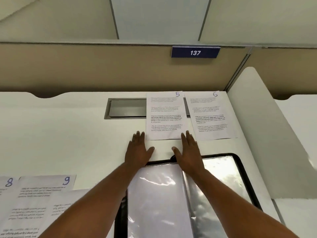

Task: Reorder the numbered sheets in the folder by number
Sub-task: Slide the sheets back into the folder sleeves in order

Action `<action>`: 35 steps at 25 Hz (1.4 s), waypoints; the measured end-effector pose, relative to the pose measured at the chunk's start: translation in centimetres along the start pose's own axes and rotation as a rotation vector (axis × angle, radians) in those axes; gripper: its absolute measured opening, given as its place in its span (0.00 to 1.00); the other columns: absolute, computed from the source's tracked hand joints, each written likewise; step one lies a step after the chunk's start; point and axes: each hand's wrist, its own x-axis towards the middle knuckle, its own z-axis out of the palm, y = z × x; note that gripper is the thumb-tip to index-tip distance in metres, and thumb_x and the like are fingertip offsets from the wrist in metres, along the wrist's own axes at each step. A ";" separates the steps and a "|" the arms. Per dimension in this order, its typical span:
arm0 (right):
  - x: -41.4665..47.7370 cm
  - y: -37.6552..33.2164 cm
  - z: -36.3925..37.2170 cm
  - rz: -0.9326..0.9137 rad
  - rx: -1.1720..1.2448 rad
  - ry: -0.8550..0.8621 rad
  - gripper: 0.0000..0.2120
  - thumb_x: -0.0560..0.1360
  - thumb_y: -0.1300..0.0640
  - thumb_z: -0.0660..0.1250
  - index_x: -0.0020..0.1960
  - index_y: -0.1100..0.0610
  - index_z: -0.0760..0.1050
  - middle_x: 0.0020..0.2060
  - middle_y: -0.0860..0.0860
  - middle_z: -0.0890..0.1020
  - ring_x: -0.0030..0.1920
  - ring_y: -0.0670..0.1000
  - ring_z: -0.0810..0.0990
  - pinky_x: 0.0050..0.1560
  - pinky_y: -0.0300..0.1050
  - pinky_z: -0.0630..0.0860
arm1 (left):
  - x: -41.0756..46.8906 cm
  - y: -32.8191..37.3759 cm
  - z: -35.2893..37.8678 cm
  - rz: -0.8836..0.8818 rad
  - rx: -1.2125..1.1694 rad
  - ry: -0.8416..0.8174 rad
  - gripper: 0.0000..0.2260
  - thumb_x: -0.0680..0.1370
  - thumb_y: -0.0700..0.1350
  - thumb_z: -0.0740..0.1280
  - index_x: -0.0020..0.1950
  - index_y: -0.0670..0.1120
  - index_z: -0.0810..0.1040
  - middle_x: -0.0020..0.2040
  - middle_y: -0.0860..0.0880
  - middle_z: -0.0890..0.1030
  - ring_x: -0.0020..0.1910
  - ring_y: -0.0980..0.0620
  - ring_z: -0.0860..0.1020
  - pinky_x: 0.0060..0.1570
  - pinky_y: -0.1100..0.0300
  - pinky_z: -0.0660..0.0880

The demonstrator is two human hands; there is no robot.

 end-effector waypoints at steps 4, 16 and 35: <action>5.3 1.9 0.5 -0.015 0.049 0.027 0.35 0.84 0.44 0.60 0.83 0.58 0.52 0.83 0.55 0.50 0.83 0.55 0.49 0.81 0.48 0.44 | 5.5 1.2 1.1 -0.057 -0.030 0.103 0.38 0.81 0.62 0.61 0.82 0.40 0.53 0.83 0.41 0.52 0.82 0.44 0.50 0.79 0.48 0.48; 8.0 4.0 4.0 -0.050 0.039 0.182 0.31 0.81 0.46 0.59 0.80 0.60 0.63 0.80 0.55 0.62 0.81 0.55 0.58 0.81 0.50 0.46 | 11.9 3.4 3.2 -0.268 -0.252 0.370 0.33 0.78 0.66 0.58 0.78 0.48 0.67 0.82 0.49 0.59 0.81 0.49 0.52 0.80 0.51 0.41; 8.4 3.7 3.5 -0.011 0.299 0.239 0.27 0.83 0.43 0.53 0.77 0.55 0.68 0.79 0.50 0.66 0.80 0.48 0.60 0.81 0.52 0.53 | 10.5 3.7 -0.6 -0.495 -1.092 0.400 0.09 0.72 0.47 0.78 0.33 0.57 0.85 0.62 0.52 0.82 0.64 0.45 0.78 0.68 0.45 0.74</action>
